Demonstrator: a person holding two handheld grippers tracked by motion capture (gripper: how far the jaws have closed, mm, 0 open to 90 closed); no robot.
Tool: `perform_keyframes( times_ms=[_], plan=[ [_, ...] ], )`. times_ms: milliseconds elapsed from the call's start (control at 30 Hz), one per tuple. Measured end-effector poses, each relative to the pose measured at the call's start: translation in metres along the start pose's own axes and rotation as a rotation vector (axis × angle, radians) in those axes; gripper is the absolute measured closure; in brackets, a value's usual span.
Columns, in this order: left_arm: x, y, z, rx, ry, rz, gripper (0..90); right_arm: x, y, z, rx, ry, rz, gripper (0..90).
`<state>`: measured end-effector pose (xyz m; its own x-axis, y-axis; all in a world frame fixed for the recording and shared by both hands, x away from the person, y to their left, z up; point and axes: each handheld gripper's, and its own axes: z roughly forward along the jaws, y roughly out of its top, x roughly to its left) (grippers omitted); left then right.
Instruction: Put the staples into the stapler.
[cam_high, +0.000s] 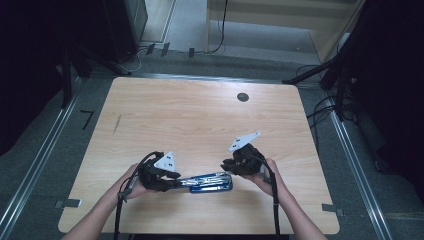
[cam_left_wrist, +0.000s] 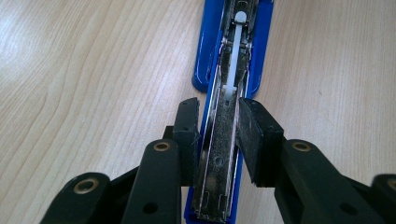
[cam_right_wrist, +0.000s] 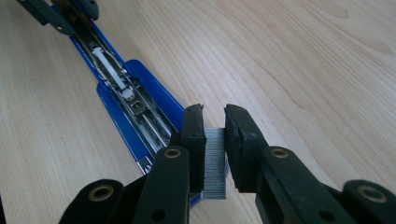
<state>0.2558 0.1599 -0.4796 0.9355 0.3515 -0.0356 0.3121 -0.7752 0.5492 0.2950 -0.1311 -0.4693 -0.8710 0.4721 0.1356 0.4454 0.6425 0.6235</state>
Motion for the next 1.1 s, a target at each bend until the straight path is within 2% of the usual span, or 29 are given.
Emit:
perform_keyframes(
  times_ms=[100,133,167,267,400,633,1100],
  plan=[
    [0.000,0.000,0.000,-0.001,0.000,-0.009,69.2,0.002,0.002,0.003,0.001,0.015,-0.021,79.6],
    [0.000,0.000,0.000,-0.001,0.001,-0.010,69.0,0.005,0.003,0.005,0.002,0.031,-0.049,79.6],
    [0.000,0.000,0.000,-0.001,0.001,-0.010,69.0,0.005,0.003,0.005,0.002,0.031,-0.049,79.6],
    [0.000,0.001,0.000,0.003,0.004,-0.003,68.9,0.009,0.005,0.008,0.001,0.056,-0.103,79.6],
    [-0.001,0.001,0.000,0.005,0.009,0.002,68.6,0.011,0.004,0.012,0.006,0.067,-0.140,79.6],
    [0.000,0.001,0.001,0.003,0.007,0.003,67.8,0.010,0.002,0.015,0.010,0.080,-0.169,79.6],
    [0.006,0.006,0.004,0.003,-0.033,0.007,66.9,0.009,-0.001,0.019,0.001,0.112,-0.244,79.5]
  ],
)
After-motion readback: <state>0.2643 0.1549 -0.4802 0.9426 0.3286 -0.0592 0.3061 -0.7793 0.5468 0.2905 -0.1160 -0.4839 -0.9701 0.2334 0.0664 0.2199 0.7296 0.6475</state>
